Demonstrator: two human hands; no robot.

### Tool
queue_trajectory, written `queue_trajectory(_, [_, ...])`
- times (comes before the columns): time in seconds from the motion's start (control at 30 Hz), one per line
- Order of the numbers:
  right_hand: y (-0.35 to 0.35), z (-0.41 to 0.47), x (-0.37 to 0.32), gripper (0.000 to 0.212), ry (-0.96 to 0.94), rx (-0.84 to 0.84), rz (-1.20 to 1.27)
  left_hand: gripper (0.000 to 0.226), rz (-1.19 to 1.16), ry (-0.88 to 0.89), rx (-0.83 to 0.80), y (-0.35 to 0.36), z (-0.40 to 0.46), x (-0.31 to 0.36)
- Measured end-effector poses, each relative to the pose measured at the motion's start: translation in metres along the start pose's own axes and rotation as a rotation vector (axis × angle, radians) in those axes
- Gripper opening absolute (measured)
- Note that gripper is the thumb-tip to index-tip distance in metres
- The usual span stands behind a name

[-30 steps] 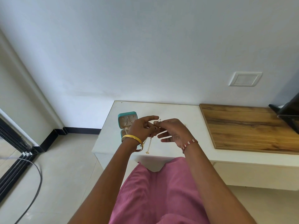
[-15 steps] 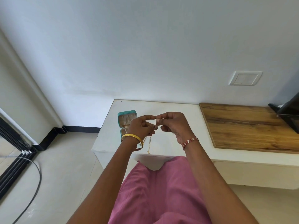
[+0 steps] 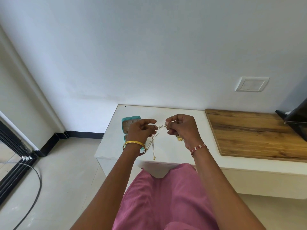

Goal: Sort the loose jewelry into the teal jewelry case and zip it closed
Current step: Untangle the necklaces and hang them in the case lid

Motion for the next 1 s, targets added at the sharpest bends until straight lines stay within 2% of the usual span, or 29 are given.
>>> queue_trajectory(0.2, [0.002,-0.002,-0.004,0.01,-0.035,0.017,0.007,0.018,-0.126,-0.031,0.093,-0.003,-0.002,-0.001])
queue_trajectory(0.37, [0.002,-0.002,-0.007,0.012,-0.12,0.041,-0.099,0.019,-0.114,0.0,0.137,-0.006,0.001,-0.001])
queue_trajectory(0.57, [0.004,-0.003,-0.018,0.015,-0.246,0.123,-0.208,0.025,-0.001,0.0,-0.03,0.005,0.0,-0.002])
queue_trajectory(0.7, [0.008,-0.005,-0.023,0.017,-0.292,0.103,-0.209,0.025,0.038,0.003,-0.142,0.013,-0.004,-0.005])
queue_trajectory(0.87, [0.009,-0.007,-0.027,0.013,-0.3,0.058,-0.227,0.019,-0.032,-0.022,-0.167,0.018,-0.007,-0.005])
queue_trajectory(1.0, [0.013,-0.01,-0.029,0.009,-0.332,0.033,-0.309,0.015,-0.067,-0.01,-0.127,0.018,-0.007,-0.004])
Point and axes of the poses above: each hand's wrist, its own z-axis towards the middle knuckle, its own y-axis out of the palm, x = y × z, the point moved 5 cm from there along z, towards the middle knuckle, and after that the axes turned 1 degree about x, right-handed, at the moved point
